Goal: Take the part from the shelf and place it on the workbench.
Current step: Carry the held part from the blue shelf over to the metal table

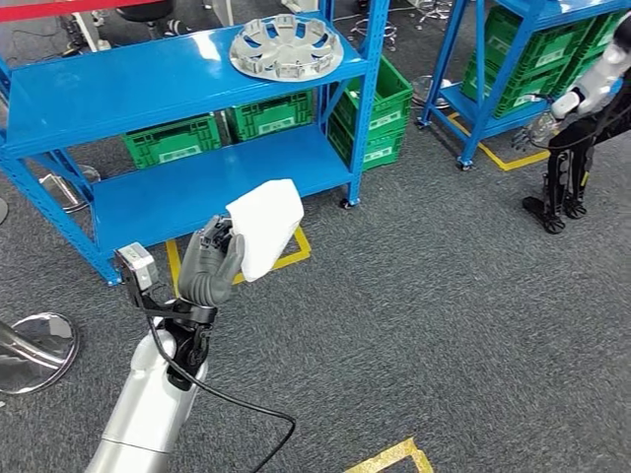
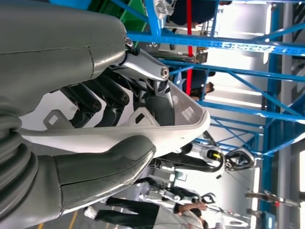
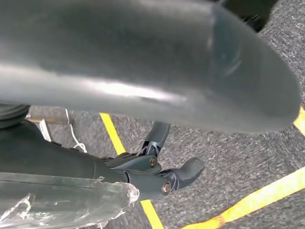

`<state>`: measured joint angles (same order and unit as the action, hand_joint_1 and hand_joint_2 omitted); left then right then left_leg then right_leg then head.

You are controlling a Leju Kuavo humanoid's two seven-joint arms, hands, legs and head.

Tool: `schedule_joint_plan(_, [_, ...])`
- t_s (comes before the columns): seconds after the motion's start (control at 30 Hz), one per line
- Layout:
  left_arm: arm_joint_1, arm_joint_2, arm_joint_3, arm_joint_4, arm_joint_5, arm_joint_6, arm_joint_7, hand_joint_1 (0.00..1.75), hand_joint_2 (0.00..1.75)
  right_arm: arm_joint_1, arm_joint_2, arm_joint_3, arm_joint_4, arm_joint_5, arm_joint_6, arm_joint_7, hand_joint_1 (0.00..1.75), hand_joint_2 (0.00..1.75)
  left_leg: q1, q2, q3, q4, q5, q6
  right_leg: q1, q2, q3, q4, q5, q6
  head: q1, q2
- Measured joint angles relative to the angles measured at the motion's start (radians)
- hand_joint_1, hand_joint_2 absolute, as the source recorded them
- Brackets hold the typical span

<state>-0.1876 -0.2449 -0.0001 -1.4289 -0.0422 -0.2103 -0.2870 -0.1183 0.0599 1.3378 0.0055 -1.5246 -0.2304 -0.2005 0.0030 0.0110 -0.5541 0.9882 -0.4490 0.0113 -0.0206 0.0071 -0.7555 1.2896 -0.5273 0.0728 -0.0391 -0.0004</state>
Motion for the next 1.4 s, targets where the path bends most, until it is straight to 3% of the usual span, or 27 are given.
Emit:
schedule_joint_plan(0.03, [0.0, 0.0, 0.001, -0.001, -0.006, 0.004, 0.0, 1.75, 1.75, 0.001, 0.0, 0.0, 0.0, 0.0, 0.0, 0.001, 0.0, 0.0, -0.002, 0.009, 0.0, 0.0, 0.0, 0.0, 0.001, -0.001, 0.006, 0.003, 0.005, -0.002, 0.0, 0.0])
schedule_joint_plan(0.07, [-0.001, 0.0, 0.002, -0.004, -0.012, 0.006, 0.0, 1.75, 1.75, 0.001, 0.0, 0.0, 0.0, 0.0, 0.0, 0.002, 0.0, 0.0, -0.004, 0.017, 0.0, 0.0, 0.0, 0.001, 0.002, -0.004, 0.032, -0.035, 0.026, -0.006, 0.0, 0.0])
schedule_joint_plan(0.13, [-0.003, -0.001, 0.003, -0.01, -0.019, 0.006, 0.0, 1.75, 1.75, 0.0, 0.0, 0.0, 0.0, 0.0, 0.0, 0.002, 0.0, 0.0, -0.008, 0.031, 0.002, 0.001, -0.001, -0.002, 0.011, -0.029, 0.114, -0.17, 0.075, -0.017, 0.0, 0.0])
schedule_joint_plan(0.2, [-0.007, 0.0, 0.004, -0.016, -0.025, 0.006, 0.001, 1.75, 1.75, -0.004, 0.001, 0.0, 0.0, 0.0, 0.0, 0.002, 0.0, 0.0, -0.013, 0.043, 0.001, 0.003, -0.002, -0.008, 0.02, -0.05, 0.16, -0.255, 0.094, -0.03, -0.001, 0.0])
schedule_joint_plan(0.3, [-0.01, 0.0, 0.004, -0.02, -0.046, 0.006, 0.006, 1.75, 1.75, -0.003, 0.001, 0.0, -0.001, 0.0, 0.0, 0.003, 0.0, 0.0, -0.013, 0.058, -0.001, 0.003, -0.002, -0.022, 0.02, -0.033, 0.157, -0.267, 0.099, -0.044, -0.001, 0.0])
schedule_joint_plan(0.37, [-0.012, 0.001, 0.002, -0.024, -0.069, 0.004, 0.015, 1.75, 1.75, -0.001, 0.001, 0.0, -0.001, 0.0, -0.003, 0.005, 0.0, 0.0, -0.01, 0.039, -0.016, 0.035, -0.031, -0.033, 0.016, -0.018, 0.153, -0.271, 0.106, -0.054, -0.002, 0.0])
schedule_joint_plan(0.47, [-0.009, 0.004, 0.0, -0.028, -0.09, 0.003, 0.023, 1.75, 1.75, -0.002, 0.001, 0.0, -0.001, 0.0, -0.005, 0.009, 0.0, 0.0, -0.006, 0.002, -0.101, 0.219, -0.126, -0.044, 0.012, 0.007, 0.146, -0.272, 0.112, -0.062, -0.003, 0.0])
schedule_joint_plan(0.5, [-0.006, 0.005, -0.001, -0.028, -0.093, 0.003, 0.024, 1.75, 1.75, -0.001, 0.001, 0.0, -0.001, 0.0, -0.005, 0.01, 0.0, 0.0, -0.006, -0.001, -0.127, 0.273, -0.142, -0.045, 0.012, 0.016, 0.144, -0.272, 0.113, -0.063, -0.002, 0.0])
schedule_joint_plan(0.53, [-0.004, 0.006, -0.001, -0.028, -0.095, 0.003, 0.024, 1.75, 1.75, 0.0, 0.001, 0.0, -0.001, 0.0, -0.005, 0.01, 0.0, 0.0, -0.005, -0.002, -0.138, 0.293, -0.139, -0.046, 0.011, 0.026, 0.143, -0.272, 0.115, -0.062, -0.002, 0.0])
schedule_joint_plan(0.6, [-0.003, 0.007, -0.002, -0.029, -0.098, 0.003, 0.024, 1.75, 1.75, 0.002, 0.001, 0.0, -0.001, 0.0, -0.005, 0.012, 0.0, 0.0, -0.002, -0.006, -0.104, 0.223, -0.081, -0.047, 0.008, 0.046, 0.143, -0.271, 0.118, -0.057, -0.002, 0.0])
schedule_joint_plan(0.67, [-0.004, 0.008, -0.003, -0.031, -0.11, 0.003, 0.022, 1.75, 1.75, 0.0, 0.001, 0.0, -0.001, 0.0, -0.004, 0.012, 0.0, 0.0, 0.007, -0.04, -0.037, 0.088, -0.02, -0.052, 0.006, 0.066, 0.139, -0.269, 0.12, -0.047, -0.003, 0.0])
schedule_joint_plan(0.73, [-0.004, 0.01, -0.004, -0.036, -0.133, 0.007, 0.013, 1.75, 1.75, 0.0, 0.0, 0.0, 0.0, 0.0, 0.004, 0.009, 0.0, 0.0, 0.013, -0.074, -0.007, 0.02, -0.006, -0.049, 0.007, 0.082, 0.13, -0.267, 0.126, -0.033, -0.002, 0.0])
schedule_joint_plan(0.8, [-0.002, 0.011, -0.007, -0.042, -0.154, 0.014, -0.005, 1.75, 1.75, 0.005, 0.0, 0.0, 0.0, 0.0, 0.014, 0.006, 0.0, 0.0, 0.012, -0.07, -0.009, 0.015, -0.006, -0.035, 0.004, 0.096, 0.121, -0.272, 0.134, -0.02, -0.002, 0.0])
schedule_joint_plan(0.87, [-0.004, 0.01, -0.008, -0.052, -0.162, 0.019, -0.019, 1.75, 1.75, 0.012, 0.001, 0.0, -0.001, 0.0, 0.019, 0.006, 0.0, 0.0, 0.012, -0.054, -0.01, 0.013, -0.001, -0.02, 0.004, 0.075, 0.108, -0.254, 0.122, -0.01, 0.003, 0.0])
schedule_joint_plan(0.9, [-0.005, 0.01, -0.009, -0.057, -0.164, 0.02, -0.023, 1.75, 1.75, 0.013, 0.002, 0.0, -0.001, 0.0, 0.02, 0.008, 0.0, 0.0, 0.012, -0.044, -0.01, 0.011, 0.001, -0.013, 0.006, 0.054, 0.089, -0.216, 0.099, -0.007, 0.006, 0.0])
schedule_joint_plan(0.97, [-0.005, 0.011, -0.008, -0.065, -0.168, 0.02, -0.024, 1.75, 1.75, 0.011, 0.005, 0.0, -0.001, 0.0, 0.023, 0.013, 0.0, 0.0, 0.008, -0.024, -0.011, 0.011, 0.001, -0.005, 0.008, 0.012, 0.031, -0.086, 0.033, -0.003, 0.014, 0.0])
schedule_joint_plan(1.03, [-0.009, 0.012, -0.007, -0.07, -0.176, 0.02, -0.025, 1.75, 1.75, 0.01, 0.007, 0.0, -0.001, 0.0, 0.026, 0.017, 0.0, 0.0, 0.004, -0.003, -0.011, 0.011, 0.0, -0.003, 0.008, 0.001, -0.011, 0.015, -0.002, -0.003, 0.014, 0.0])
schedule_joint_plan(1.07, [-0.013, 0.012, -0.007, -0.071, -0.179, 0.019, -0.025, 1.75, 1.75, 0.011, 0.007, 0.0, -0.001, 0.0, 0.028, 0.017, 0.0, 0.0, 0.002, 0.006, -0.011, 0.011, 0.0, -0.003, 0.008, -0.001, -0.006, 0.013, 0.006, -0.004, 0.014, 0.0])
schedule_joint_plan(1.1, [-0.021, 0.013, -0.006, -0.073, -0.181, 0.016, -0.025, 1.75, 1.75, 0.012, 0.008, 0.0, -0.001, 0.0, 0.03, 0.015, 0.0, 0.0, 0.002, 0.014, -0.01, 0.011, 0.0, -0.003, 0.008, -0.004, 0.02, -0.029, 0.03, -0.006, 0.015, 0.0])
schedule_joint_plan(1.17, [-0.041, 0.013, -0.003, -0.075, -0.179, 0.004, -0.028, 1.75, 1.75, 0.012, 0.008, 0.0, -0.001, 0.0, 0.035, 0.008, 0.0, 0.0, -0.001, 0.027, -0.009, 0.012, -0.002, -0.006, 0.013, -0.031, 0.103, -0.171, 0.083, -0.013, 0.015, 0.0])
schedule_joint_plan(1.23, [-0.064, 0.014, 0.001, -0.078, -0.177, -0.011, -0.036, 1.75, 1.75, 0.009, 0.008, 0.0, -0.001, 0.0, 0.035, 0.003, 0.0, 0.0, -0.006, 0.036, -0.009, 0.014, -0.002, -0.015, 0.019, -0.05, 0.148, -0.254, 0.102, -0.025, 0.013, 0.0])
schedule_joint_plan(1.33, [-0.088, 0.015, 0.004, -0.082, -0.181, -0.018, -0.044, 1.75, 1.75, 0.011, 0.007, -0.001, -0.001, 0.0, 0.028, 0.001, 0.0, 0.0, -0.006, 0.049, -0.008, 0.011, -0.003, -0.03, 0.02, -0.032, 0.145, -0.265, 0.106, -0.043, 0.012, 0.0])
schedule_joint_plan(1.4, [-0.097, 0.016, 0.006, -0.086, -0.184, -0.019, -0.045, 1.75, 1.75, 0.012, 0.007, -0.002, -0.001, 0.0, 0.025, 0.001, 0.0, 0.0, -0.004, 0.033, -0.024, 0.048, -0.035, -0.04, 0.016, -0.017, 0.145, -0.271, 0.112, -0.054, 0.011, 0.0])
